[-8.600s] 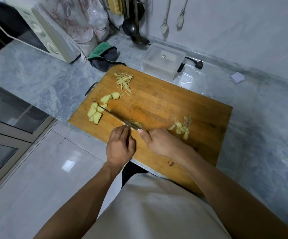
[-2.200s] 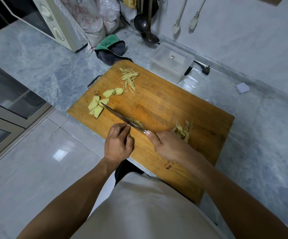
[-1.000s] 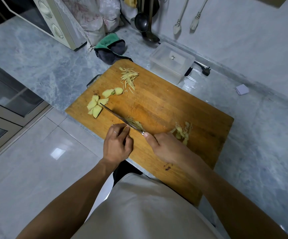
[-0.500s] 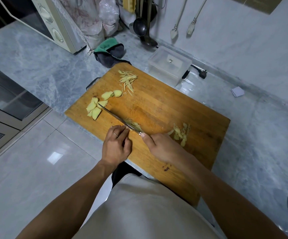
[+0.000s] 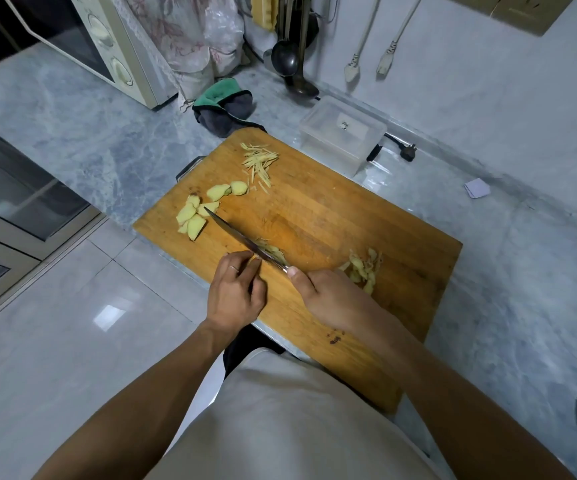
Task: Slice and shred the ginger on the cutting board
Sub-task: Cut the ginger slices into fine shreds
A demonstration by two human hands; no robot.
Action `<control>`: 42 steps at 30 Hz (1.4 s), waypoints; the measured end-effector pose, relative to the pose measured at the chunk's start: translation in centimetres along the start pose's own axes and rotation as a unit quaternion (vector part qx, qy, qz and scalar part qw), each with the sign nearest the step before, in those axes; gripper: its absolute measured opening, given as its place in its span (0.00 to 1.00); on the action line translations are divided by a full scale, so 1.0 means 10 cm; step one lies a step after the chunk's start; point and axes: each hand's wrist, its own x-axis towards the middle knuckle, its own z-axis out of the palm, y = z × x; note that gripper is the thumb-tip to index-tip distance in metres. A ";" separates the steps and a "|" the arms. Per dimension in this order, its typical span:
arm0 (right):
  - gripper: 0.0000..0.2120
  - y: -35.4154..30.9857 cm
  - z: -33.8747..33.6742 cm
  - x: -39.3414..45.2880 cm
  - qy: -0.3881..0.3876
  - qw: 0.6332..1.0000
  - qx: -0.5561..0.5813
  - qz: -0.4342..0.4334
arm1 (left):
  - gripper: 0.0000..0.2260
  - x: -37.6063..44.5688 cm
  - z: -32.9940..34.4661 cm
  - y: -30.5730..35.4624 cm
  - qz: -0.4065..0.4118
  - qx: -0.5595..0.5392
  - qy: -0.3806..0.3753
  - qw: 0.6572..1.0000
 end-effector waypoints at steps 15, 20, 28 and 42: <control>0.32 -0.02 -0.02 -0.02 -0.004 1.000 0.014 0.007 | 0.16 -0.01 -0.01 0.00 0.002 -0.005 0.009 1.000; 0.31 0.00 -0.03 -0.04 0.005 1.000 0.018 0.001 | 0.15 0.01 -0.01 0.01 0.001 -0.009 0.010 1.000; 0.32 -0.01 -0.06 -0.02 -0.006 1.000 0.016 0.018 | 0.16 0.01 -0.01 0.01 0.002 -0.003 0.008 1.000; 0.33 -0.06 0.01 0.01 -0.013 0.999 0.023 0.035 | 0.15 0.01 0.00 0.01 0.012 0.006 0.007 1.000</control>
